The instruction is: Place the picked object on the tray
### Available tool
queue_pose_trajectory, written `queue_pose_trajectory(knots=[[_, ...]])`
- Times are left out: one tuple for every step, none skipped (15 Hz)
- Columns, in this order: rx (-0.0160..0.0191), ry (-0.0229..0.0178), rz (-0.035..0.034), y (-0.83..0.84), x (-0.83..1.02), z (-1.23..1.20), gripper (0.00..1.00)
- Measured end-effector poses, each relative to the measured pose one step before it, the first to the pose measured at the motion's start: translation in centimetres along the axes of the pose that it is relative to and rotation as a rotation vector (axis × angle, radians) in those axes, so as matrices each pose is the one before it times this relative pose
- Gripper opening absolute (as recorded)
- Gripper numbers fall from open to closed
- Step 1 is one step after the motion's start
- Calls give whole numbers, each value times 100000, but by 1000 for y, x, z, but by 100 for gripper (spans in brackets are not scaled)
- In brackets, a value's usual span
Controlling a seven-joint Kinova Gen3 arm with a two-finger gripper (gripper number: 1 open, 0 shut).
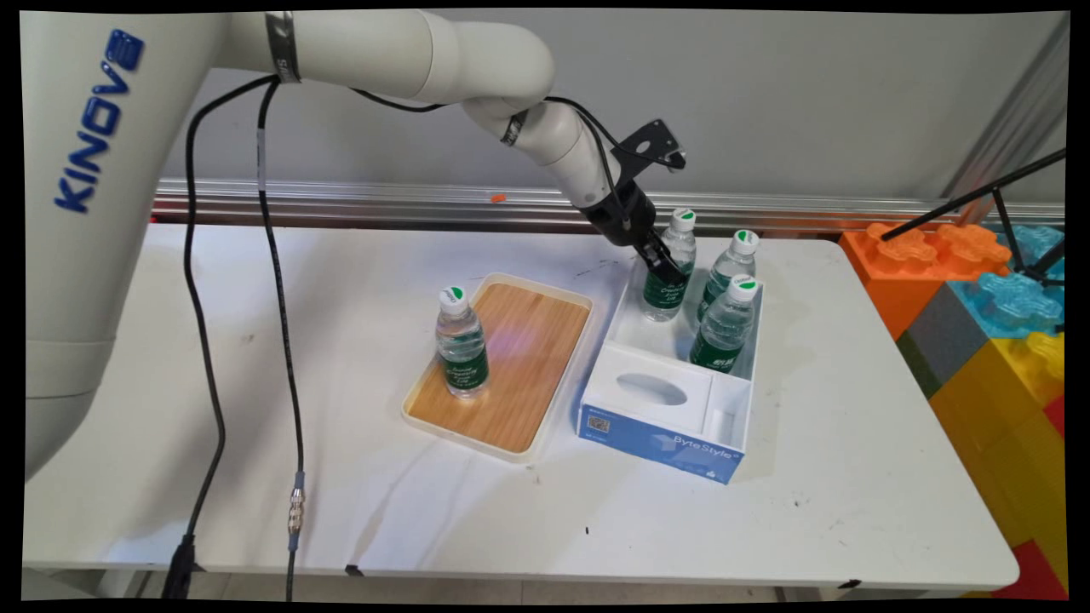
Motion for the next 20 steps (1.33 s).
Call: queue_pose_trajectory(knots=[[-208, -77, -243, -22, -165, -12, 0], [-228, -125, -85, 24, -77, 10, 0], [-247, -128, -65, 6, -40, 19, 0], [-115, -69, -79, 103, -14, -125, 0], [51, 242, -130, 108, 106, -181, 0], [144, 234, -46, 76, 116, -185, 0], [222, 676, -167, 182, 320, -304, 0], [484, 1006, -287, 200, 451, -506, 0], [950, 1589, -954, 350, 709, -784, 0], [743, 1136, -791, 330, 658, -639, 0], [1189, 1303, -797, 389, 861, -878, 0], [1486, 1075, -680, 384, 840, -960, 0], [1515, 775, -845, 342, 642, -962, 0], [1727, 620, -982, 282, 718, -1127, 0], [1523, 202, -1028, 217, 628, -1223, 0], [1337, 0, -760, 101, 442, -1130, 0], [1440, -55, -711, 61, 446, -1323, 0], [949, -111, -468, 39, 290, -1196, 0], [822, -101, -656, -32, 173, -1244, 0], [475, -82, -796, -78, 33, -1079, 0]])
